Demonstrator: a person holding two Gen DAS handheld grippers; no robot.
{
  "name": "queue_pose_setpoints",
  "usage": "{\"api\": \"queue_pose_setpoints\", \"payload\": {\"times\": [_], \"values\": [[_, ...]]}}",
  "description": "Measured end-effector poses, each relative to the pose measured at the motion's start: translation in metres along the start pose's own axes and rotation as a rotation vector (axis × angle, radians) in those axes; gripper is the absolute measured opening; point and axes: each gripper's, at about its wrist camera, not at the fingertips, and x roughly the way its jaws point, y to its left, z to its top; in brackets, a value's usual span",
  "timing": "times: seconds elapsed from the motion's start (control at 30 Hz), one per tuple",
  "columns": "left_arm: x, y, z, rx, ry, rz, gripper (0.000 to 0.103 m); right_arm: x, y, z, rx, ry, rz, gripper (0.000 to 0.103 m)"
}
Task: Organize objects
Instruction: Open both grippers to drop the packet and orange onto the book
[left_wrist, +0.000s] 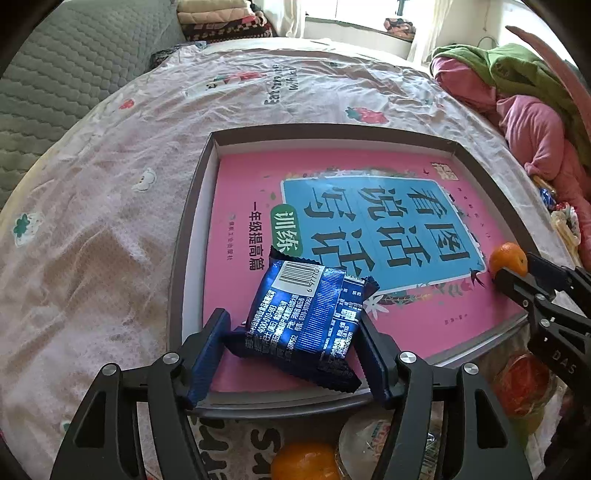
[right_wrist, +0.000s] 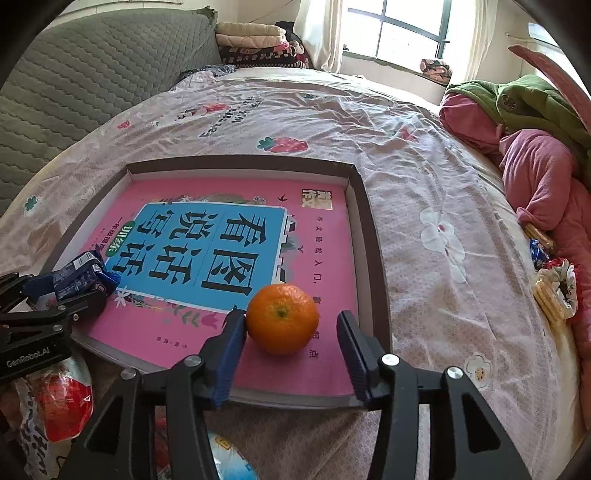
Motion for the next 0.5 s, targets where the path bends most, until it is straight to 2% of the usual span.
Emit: {"api": "queue_pose_setpoints", "payload": {"times": [0.37, 0.5], "values": [[-0.008, 0.003, 0.001, -0.014, -0.003, 0.009, 0.069, -0.017, -0.006, -0.002, 0.032, -0.025, 0.000, 0.053], [-0.017, 0.005, 0.006, -0.025, -0.026, 0.005, 0.074, -0.027, -0.006, -0.001, 0.031, -0.042, 0.009, 0.053]]}}
